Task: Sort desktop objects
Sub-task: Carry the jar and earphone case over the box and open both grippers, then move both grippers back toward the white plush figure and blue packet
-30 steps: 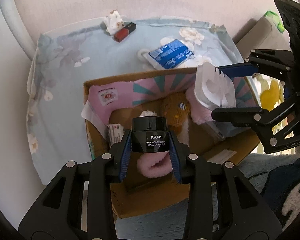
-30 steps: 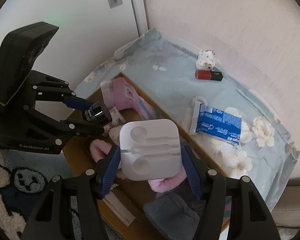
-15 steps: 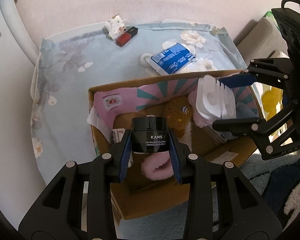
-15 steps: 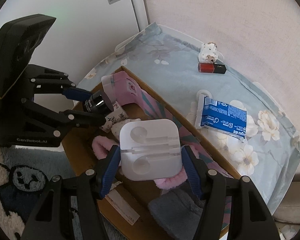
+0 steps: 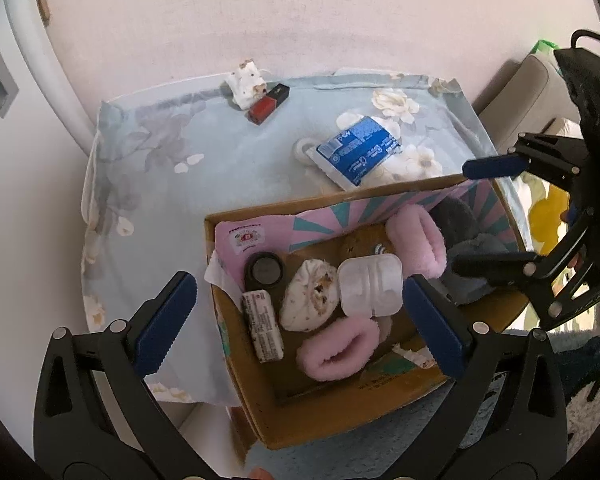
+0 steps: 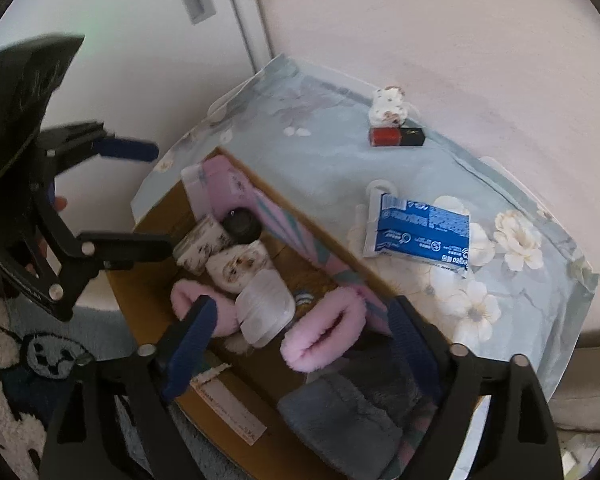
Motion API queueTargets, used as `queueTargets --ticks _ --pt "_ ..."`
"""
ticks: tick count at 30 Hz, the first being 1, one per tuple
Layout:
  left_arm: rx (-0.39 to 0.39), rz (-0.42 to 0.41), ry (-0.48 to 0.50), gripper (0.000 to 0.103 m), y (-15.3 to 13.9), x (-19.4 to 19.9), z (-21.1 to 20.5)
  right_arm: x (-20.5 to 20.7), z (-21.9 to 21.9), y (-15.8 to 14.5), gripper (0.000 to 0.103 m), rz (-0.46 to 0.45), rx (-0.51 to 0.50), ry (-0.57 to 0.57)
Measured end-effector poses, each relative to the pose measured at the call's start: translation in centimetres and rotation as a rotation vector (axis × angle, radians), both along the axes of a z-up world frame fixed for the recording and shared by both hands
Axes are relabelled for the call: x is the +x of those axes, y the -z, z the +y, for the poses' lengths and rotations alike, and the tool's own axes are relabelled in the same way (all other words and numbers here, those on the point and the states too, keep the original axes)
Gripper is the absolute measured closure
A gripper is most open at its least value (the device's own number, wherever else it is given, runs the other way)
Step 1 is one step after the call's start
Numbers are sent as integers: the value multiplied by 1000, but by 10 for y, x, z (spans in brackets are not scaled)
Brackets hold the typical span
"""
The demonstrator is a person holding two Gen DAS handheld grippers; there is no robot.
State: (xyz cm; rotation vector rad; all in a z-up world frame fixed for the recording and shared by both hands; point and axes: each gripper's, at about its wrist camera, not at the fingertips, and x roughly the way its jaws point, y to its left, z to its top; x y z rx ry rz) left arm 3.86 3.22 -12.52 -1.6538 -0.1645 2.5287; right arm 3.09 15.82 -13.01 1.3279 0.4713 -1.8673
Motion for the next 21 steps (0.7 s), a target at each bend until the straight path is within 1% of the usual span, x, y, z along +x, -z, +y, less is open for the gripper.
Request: queueTargets --ticks 6,9,13,16,19,21 --pt "-1 -4 9 0 3 2 4 -3 5 -2 17 -25 -57 47" --pt "-13 9 16 1 1 0 6 -3 7 -3 17 -24 -58 60" --pt "-17 36 24 0 -7 -3 6 -3 13 -9 17 20 -33 83" --pt "-22 59 14 0 -11 -5 4 -6 23 -12 17 29 -49 118" --pt "-22 64 13 0 -11 -8 1 -11 36 -13 17 7 -86 167" --pt "-12 65 17 0 -11 -10 0 -14 41 -13 17 0 -83 188"
